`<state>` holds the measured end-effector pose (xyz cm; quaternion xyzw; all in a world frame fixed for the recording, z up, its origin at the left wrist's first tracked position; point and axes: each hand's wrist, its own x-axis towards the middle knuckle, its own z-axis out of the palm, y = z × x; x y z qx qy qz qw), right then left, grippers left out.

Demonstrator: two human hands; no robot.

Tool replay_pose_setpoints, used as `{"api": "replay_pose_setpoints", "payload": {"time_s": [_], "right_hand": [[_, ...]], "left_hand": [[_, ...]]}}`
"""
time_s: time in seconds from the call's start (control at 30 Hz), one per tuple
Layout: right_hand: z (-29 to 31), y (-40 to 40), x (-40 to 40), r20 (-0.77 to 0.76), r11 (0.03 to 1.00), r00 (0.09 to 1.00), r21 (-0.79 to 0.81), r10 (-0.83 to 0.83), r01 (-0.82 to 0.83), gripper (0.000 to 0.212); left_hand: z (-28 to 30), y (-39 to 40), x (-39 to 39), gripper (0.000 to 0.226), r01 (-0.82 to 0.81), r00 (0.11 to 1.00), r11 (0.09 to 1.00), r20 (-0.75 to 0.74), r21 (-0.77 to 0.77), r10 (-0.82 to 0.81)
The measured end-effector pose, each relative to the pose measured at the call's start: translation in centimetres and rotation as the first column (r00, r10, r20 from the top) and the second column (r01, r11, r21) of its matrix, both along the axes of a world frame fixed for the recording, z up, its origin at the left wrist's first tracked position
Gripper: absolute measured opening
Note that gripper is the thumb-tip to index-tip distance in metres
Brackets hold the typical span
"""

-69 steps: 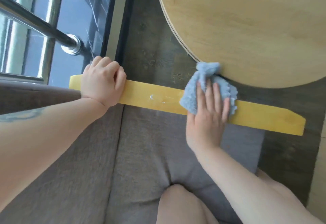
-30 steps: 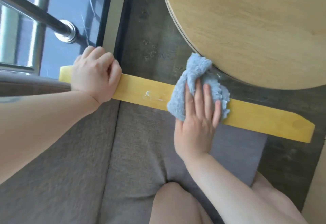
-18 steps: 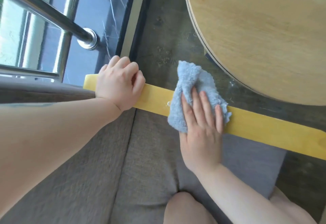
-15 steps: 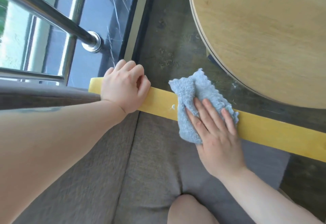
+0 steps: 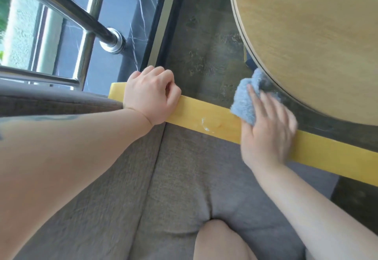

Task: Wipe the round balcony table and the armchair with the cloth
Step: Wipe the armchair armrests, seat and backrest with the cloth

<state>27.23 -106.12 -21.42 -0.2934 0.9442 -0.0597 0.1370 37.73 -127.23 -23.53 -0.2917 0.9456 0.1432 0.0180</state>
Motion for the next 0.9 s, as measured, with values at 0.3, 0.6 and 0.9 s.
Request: {"api": "replay_pose_setpoints", "payload": {"time_s": [0.3,0.6,0.9], "right_hand": [[0.3,2.4,-1.4,0.088,0.99,0.994,-0.125,-0.058,0.069,0.055],[-0.2,-2.7,6.6,0.034,0.908,0.926,-0.212,0.376,-0.361,0.061],[-0.3,-1.7,4.6,-0.064,0.992,0.998,-0.125,-0.006,-0.002,0.065]], "left_hand": [[-0.5,-0.1,0.1,0.042,-0.041,0.997,0.999,0.071,-0.014,0.042],[0.2,-0.1,0.1,0.035,-0.008,0.998,1.0,0.057,-0.025,0.01],[-0.2,0.2,0.2,0.039,-0.051,0.997,0.998,0.054,-0.023,0.052]]}}
